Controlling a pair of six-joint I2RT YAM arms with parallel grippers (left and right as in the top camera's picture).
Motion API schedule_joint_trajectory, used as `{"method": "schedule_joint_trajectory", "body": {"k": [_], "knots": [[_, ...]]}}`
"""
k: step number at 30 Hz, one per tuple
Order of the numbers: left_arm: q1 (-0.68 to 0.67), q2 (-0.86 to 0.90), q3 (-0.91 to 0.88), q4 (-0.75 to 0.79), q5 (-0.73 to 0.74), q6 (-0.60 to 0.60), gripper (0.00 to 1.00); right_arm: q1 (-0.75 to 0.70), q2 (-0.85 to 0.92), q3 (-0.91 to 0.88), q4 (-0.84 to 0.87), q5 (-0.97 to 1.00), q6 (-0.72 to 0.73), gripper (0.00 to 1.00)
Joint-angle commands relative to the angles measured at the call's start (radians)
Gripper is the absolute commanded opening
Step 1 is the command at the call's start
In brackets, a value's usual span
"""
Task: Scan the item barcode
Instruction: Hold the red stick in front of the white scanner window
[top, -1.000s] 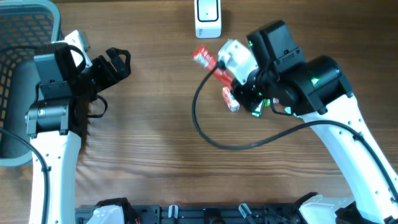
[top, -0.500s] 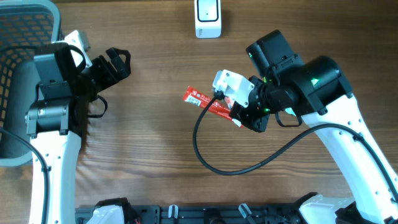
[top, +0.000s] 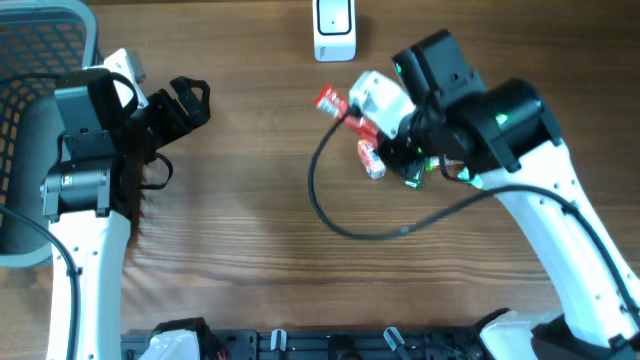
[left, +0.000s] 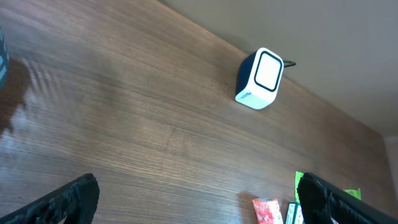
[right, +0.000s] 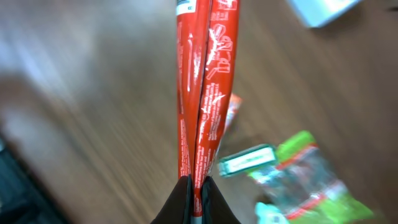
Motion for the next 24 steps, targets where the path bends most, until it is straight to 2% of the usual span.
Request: {"method": "schedule_joint_trajectory", "body": {"k": [1, 5, 7, 14, 16, 18, 24], "knots": [[0.005, 0.004, 0.000, 0.003, 0.015, 0.020, 1.00, -0.002, 0.106, 0.255, -0.016, 0.098, 0.071, 0.04], [0.005, 0.004, 0.000, 0.003, 0.015, 0.020, 1.00, -0.002, 0.299, 0.594, -0.094, 0.193, 0.082, 0.04], [0.005, 0.004, 0.000, 0.003, 0.015, 0.020, 1.00, -0.002, 0.384, 0.670, -0.068, 0.248, 0.029, 0.04], [0.005, 0.004, 0.000, 0.003, 0.015, 0.020, 1.00, -0.002, 0.594, 0.669, 0.219, 0.603, -0.096, 0.04], [0.005, 0.004, 0.000, 0.003, 0.015, 0.020, 1.00, -0.002, 0.666, 0.669, 0.360, 0.774, -0.138, 0.04], [0.005, 0.004, 0.000, 0.003, 0.015, 0.020, 1.00, -0.002, 0.738, 0.667, 0.476, 0.851, -0.240, 0.04], [0.005, 0.004, 0.000, 0.003, 0.015, 0.020, 1.00, -0.005, 0.895, 0.666, 0.645, 0.990, -0.388, 0.04]]}}
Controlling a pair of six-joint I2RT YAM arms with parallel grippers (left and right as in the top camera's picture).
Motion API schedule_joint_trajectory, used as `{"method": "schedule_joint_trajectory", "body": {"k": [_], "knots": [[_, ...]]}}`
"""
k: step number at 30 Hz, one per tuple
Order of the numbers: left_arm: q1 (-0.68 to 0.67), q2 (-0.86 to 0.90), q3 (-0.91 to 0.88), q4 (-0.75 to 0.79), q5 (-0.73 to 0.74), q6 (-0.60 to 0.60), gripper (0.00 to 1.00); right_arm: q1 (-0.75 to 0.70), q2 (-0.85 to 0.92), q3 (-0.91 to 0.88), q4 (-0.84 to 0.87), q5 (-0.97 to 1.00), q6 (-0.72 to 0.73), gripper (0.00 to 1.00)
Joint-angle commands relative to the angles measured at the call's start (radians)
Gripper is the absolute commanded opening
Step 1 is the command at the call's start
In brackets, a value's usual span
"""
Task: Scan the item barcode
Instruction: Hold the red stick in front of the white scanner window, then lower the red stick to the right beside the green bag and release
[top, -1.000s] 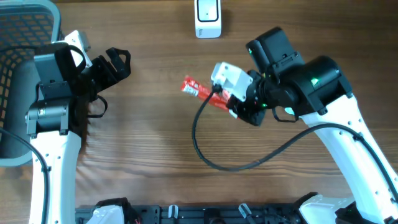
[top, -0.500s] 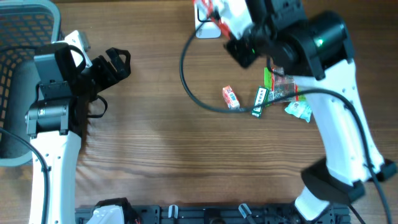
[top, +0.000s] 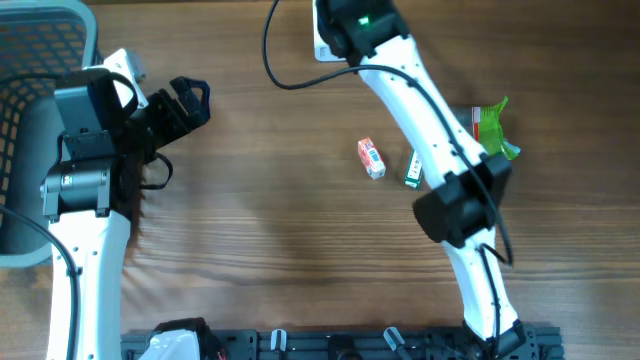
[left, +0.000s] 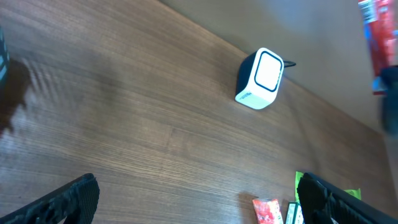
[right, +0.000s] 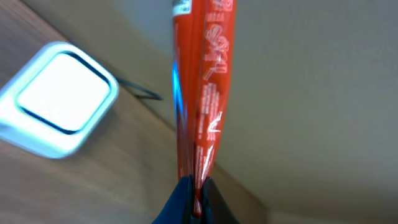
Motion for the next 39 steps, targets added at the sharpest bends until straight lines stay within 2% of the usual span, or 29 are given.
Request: {"method": "schedule_joint_trajectory", "body": {"k": [1, 13, 26, 32, 37, 39], "knots": [[0.005, 0.003, 0.000, 0.003, 0.015, 0.020, 1.00, -0.005, 0.106, 0.004, 0.080, 0.187, -0.157, 0.04], [0.005, 0.003, 0.000, 0.003, 0.015, 0.020, 1.00, -0.009, 0.295, -0.010, 0.131, 0.182, -0.146, 0.04], [0.005, 0.003, 0.000, 0.003, 0.015, 0.020, 1.00, -0.027, 0.296, -0.146, 0.183, 0.228, -0.195, 0.04], [0.005, 0.003, 0.000, 0.003, 0.015, 0.020, 1.00, -0.005, 0.290, -0.146, 0.317, 0.314, -0.262, 0.04], [0.005, 0.003, 0.000, 0.003, 0.015, 0.020, 1.00, 0.004, 0.259, -0.146, 0.315, 0.313, -0.219, 0.04], [0.005, 0.003, 0.000, 0.003, 0.015, 0.020, 1.00, 0.003, 0.208, -0.146, 0.279, 0.312, -0.152, 0.04]]}}
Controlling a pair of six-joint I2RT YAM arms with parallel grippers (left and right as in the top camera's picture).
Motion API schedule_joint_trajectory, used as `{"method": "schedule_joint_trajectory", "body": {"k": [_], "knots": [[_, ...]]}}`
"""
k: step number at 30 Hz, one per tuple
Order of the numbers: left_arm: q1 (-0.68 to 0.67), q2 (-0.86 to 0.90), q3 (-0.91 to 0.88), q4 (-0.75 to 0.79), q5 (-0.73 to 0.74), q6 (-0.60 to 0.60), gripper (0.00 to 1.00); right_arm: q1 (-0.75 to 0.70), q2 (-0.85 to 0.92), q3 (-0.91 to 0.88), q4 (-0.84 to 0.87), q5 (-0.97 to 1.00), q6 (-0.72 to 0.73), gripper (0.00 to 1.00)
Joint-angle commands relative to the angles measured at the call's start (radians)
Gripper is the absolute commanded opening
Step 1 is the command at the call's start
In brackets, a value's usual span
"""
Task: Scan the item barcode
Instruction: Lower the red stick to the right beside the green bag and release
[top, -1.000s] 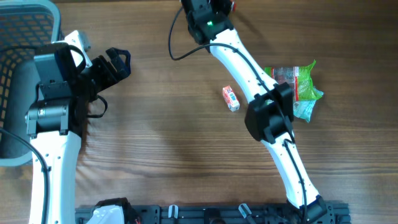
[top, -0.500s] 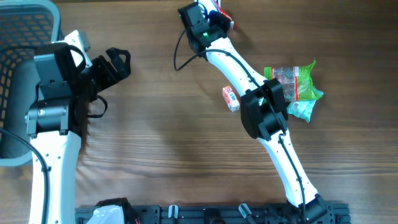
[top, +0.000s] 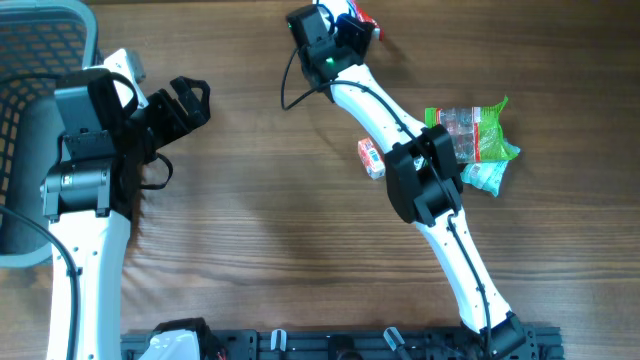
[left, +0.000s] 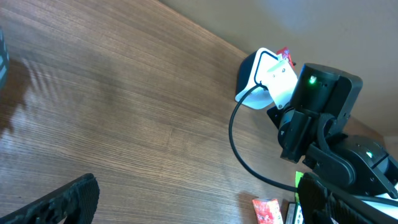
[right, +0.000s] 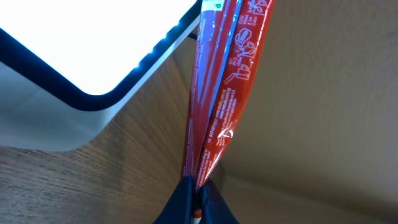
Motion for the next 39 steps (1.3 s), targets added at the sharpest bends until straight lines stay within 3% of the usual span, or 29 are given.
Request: {"method": "schedule_joint_trajectory", "body": {"k": [1, 7, 12, 15, 21, 25, 34, 39], "knots": [[0.005, 0.003, 0.000, 0.003, 0.015, 0.020, 1.00, 0.007, -0.101, -0.002, -0.048, 0.026, 0.111, 0.04], [0.005, 0.003, 0.000, 0.003, 0.015, 0.020, 1.00, 0.007, -0.335, -0.002, -0.399, -0.217, 0.392, 0.04], [0.005, 0.003, 0.000, 0.003, 0.015, 0.020, 1.00, -0.035, -0.536, -0.002, -0.740, -0.563, 0.682, 0.04], [0.005, 0.003, 0.000, 0.003, 0.015, 0.020, 1.00, -0.083, -0.606, -0.002, -0.876, -0.769, 0.757, 0.04], [0.005, 0.003, 0.000, 0.003, 0.015, 0.020, 1.00, -0.228, -0.649, -0.003, -1.121, -0.879, 0.964, 0.04], [0.005, 0.003, 0.000, 0.003, 0.015, 0.020, 1.00, -0.323, -0.643, -0.067, -1.139, -0.937, 1.085, 0.04], [0.005, 0.003, 0.000, 0.003, 0.015, 0.020, 1.00, -0.389, -0.643, -0.411, -1.068, -0.934, 1.053, 0.04], [0.005, 0.003, 0.000, 0.003, 0.015, 0.020, 1.00, -0.386, -0.643, -0.599, -0.951, -0.812, 1.055, 0.04]]}}
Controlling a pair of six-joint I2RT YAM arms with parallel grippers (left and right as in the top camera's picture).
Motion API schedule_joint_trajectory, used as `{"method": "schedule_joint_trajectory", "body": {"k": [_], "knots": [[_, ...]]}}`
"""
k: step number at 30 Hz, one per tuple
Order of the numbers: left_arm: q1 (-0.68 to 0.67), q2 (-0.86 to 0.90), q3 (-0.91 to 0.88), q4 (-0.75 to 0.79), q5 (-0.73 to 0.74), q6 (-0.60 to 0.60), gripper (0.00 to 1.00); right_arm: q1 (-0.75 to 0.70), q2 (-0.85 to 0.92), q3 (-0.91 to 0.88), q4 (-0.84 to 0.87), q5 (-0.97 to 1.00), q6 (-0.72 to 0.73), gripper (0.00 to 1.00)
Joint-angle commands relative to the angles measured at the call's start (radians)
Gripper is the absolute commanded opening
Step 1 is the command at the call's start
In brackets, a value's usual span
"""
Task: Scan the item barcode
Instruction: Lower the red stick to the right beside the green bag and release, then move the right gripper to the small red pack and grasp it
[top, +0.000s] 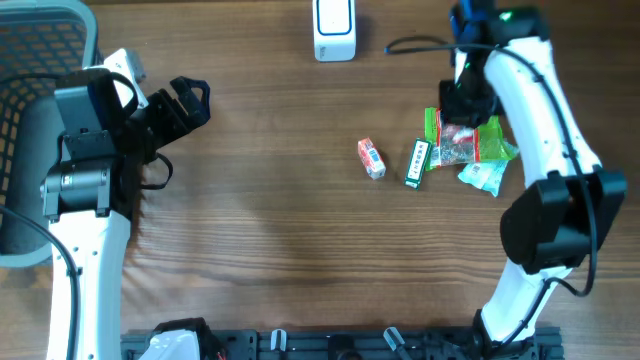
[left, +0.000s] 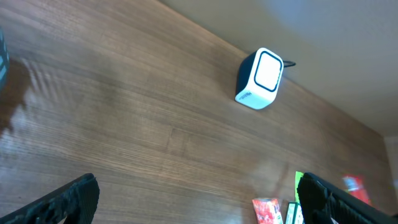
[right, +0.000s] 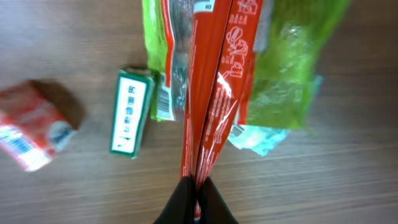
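Observation:
A flat red packet (right: 211, 93) hangs edge-on from my right gripper (right: 198, 193), which is shut on its lower end. In the overhead view the right gripper (top: 462, 108) is over the pile of items at the right. The white barcode scanner (top: 333, 30) stands at the table's back edge, also seen in the left wrist view (left: 260, 79). My left gripper (top: 186, 100) is open at the far left with nothing between its fingers (left: 68, 199).
Under the red packet lie a green bag (right: 292, 62), a teal packet (right: 255, 138), a green box (right: 129, 112) and a small red pack (right: 28, 134). A grey mesh basket (top: 40, 40) stands at the back left. The scanner's cable (top: 410, 45) runs along the back.
The right gripper, still shut on the red packet, has moved from beside the scanner at the back to over the pile of items at the right. The left arm has not moved.
The right gripper held the red packet above the items near the middle. Then it was up at the scanner, and then held the packet close against the scanner's face. Now it holds the packet over the green bag at the right.

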Motion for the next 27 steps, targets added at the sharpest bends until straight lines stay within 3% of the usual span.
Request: {"method": "schedule_joint_trajectory", "body": {"k": [1, 5, 6, 8, 9, 12, 15, 17, 23, 27], "knots": [[0.005, 0.003, 0.000, 0.003, 0.015, 0.020, 1.00, 0.005, 0.013, -0.115, 0.063, 0.084, 0.014, 0.05], [0.005, 0.003, 0.000, 0.003, 0.015, 0.020, 1.00, 0.005, 0.013, -0.154, 0.102, 0.080, 0.013, 0.17], [0.005, 0.003, 0.000, 0.003, 0.015, 0.020, 1.00, 0.005, 0.013, -0.154, 0.102, 0.080, 0.014, 0.29], [0.005, 0.003, 0.000, 0.003, 0.015, 0.020, 1.00, 0.005, 0.013, -0.154, 0.102, 0.080, 0.014, 0.64], [0.005, 0.003, 0.000, 0.003, 0.015, 0.020, 1.00, 0.005, 0.013, -0.154, 0.102, 0.080, 0.014, 0.73], [0.005, 0.003, 0.000, 0.003, 0.015, 0.020, 1.00, 0.006, 0.012, -0.151, 0.098, 0.060, -0.029, 0.73], [0.005, 0.003, 0.000, 0.003, 0.015, 0.020, 1.00, 0.019, 0.012, -0.109, 0.080, -0.127, -0.067, 0.63], [0.005, 0.003, 0.000, 0.003, 0.015, 0.020, 1.00, 0.044, 0.012, -0.085, 0.084, -0.246, -0.127, 0.61], [0.005, 0.003, 0.000, 0.003, 0.015, 0.020, 1.00, 0.134, 0.013, -0.090, 0.143, -0.421, -0.167, 0.62], [0.005, 0.003, 0.000, 0.003, 0.015, 0.020, 1.00, 0.189, 0.013, -0.090, 0.166, -0.425, -0.166, 0.66]]}}
